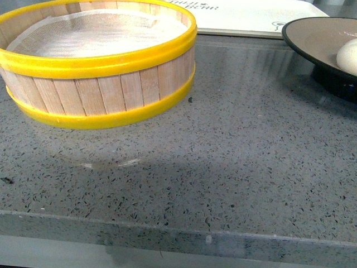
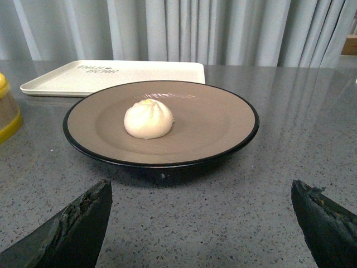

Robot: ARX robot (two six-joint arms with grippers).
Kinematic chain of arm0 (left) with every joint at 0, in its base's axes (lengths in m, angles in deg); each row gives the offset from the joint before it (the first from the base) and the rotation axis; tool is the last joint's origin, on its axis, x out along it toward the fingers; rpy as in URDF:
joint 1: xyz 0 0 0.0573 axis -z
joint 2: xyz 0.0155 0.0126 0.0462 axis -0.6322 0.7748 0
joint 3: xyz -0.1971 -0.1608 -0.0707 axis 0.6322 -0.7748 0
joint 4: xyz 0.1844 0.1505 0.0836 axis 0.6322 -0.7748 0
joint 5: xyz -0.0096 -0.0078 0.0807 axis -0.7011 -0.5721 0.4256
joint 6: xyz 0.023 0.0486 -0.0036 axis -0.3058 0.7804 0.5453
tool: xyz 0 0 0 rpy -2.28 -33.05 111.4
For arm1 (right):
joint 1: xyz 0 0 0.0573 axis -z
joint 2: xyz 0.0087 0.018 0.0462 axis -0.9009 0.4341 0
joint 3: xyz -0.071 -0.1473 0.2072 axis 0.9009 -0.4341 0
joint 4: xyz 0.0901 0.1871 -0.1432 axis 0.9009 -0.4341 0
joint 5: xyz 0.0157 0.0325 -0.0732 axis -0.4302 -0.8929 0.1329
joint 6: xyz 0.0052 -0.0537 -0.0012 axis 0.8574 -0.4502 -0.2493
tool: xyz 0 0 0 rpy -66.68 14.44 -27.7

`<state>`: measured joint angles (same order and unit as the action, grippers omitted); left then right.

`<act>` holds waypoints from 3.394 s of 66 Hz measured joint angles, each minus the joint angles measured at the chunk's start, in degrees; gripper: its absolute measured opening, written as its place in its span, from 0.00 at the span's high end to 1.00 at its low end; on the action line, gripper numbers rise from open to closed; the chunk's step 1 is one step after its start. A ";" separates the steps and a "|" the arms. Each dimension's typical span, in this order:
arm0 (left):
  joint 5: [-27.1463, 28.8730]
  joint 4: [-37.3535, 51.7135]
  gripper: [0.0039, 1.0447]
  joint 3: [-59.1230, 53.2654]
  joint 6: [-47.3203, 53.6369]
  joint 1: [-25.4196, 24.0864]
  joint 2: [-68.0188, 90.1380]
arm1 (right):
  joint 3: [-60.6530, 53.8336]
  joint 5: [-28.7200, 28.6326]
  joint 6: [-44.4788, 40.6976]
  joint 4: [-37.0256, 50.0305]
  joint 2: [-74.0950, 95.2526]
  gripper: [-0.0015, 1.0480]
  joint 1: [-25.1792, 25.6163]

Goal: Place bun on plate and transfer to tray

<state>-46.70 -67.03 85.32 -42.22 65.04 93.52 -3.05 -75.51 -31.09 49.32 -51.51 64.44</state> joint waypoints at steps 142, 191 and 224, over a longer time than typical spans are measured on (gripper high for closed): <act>-6.23 18.43 0.96 -73.90 -15.08 -25.73 -67.60 | 0.00 0.02 0.00 0.00 0.00 0.09 0.00; -6.23 7.85 0.27 -73.90 -15.12 -25.73 -77.79 | 0.00 0.02 0.00 0.00 0.00 0.09 0.00; -6.23 7.85 0.06 -73.90 -15.12 -25.73 -77.79 | 15.32 -16.37 8.59 36.72 49.86 0.09 22.53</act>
<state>-52.93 -59.18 11.43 -57.35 39.31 15.73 12.27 -91.88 -22.50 86.04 -1.66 86.97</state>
